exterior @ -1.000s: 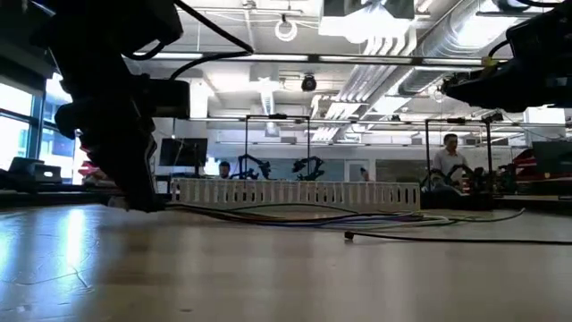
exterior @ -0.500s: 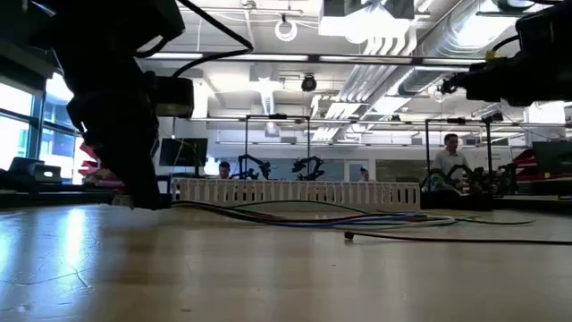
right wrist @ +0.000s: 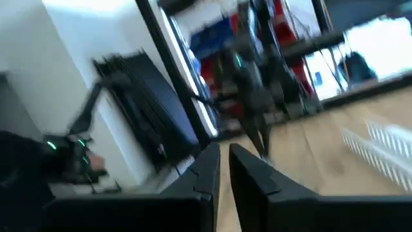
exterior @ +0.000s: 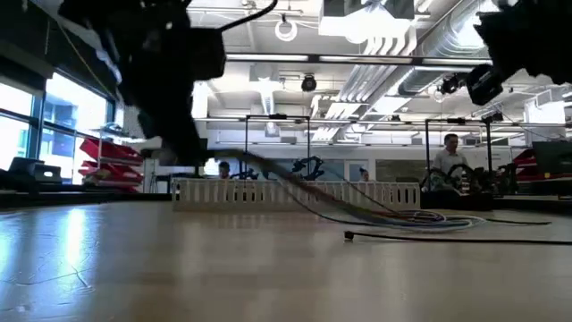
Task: Ziptie cables
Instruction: Move the cable wires to the center of the table
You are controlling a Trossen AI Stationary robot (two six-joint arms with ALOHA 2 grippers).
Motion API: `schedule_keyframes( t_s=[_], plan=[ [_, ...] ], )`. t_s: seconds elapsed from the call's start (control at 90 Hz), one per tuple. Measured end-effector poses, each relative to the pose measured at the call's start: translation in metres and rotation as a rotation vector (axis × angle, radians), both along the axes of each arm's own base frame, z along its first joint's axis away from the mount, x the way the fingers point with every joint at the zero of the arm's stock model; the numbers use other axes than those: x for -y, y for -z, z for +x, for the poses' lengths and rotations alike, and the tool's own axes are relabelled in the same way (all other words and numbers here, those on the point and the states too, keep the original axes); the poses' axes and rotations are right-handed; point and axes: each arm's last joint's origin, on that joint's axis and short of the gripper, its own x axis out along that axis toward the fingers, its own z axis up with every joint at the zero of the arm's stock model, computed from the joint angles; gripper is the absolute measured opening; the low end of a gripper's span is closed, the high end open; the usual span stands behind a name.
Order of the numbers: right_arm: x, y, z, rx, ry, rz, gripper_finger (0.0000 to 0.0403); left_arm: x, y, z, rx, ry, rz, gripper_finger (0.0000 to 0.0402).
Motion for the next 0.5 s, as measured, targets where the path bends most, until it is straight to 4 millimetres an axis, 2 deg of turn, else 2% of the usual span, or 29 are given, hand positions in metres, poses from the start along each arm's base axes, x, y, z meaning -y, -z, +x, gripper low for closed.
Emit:
schedule_keyframes(
  t_s=[0.122,0.267,0.378,0.5],
  plan=[
    [-0.006,0.009,0.012,-0.09,0.027,-0.07,0.0075,-0.003,-0.01,0.0,-0.072,0.016,0.036,0.0001],
    [-0.01,0.005,0.033,-0.161,0.07,-0.114,0.0149,-0.01,-0.02,-0.003,-0.172,0.041,0.107,0.0001],
    [-0.013,-0.003,0.056,-0.205,0.078,-0.171,0.0209,-0.016,-0.034,-0.001,-0.219,0.072,0.142,0.0001],
    [-0.018,-0.014,0.093,-0.23,0.067,-0.286,0.026,-0.024,-0.057,0.003,-0.232,0.077,0.157,0.0001]
  ],
)
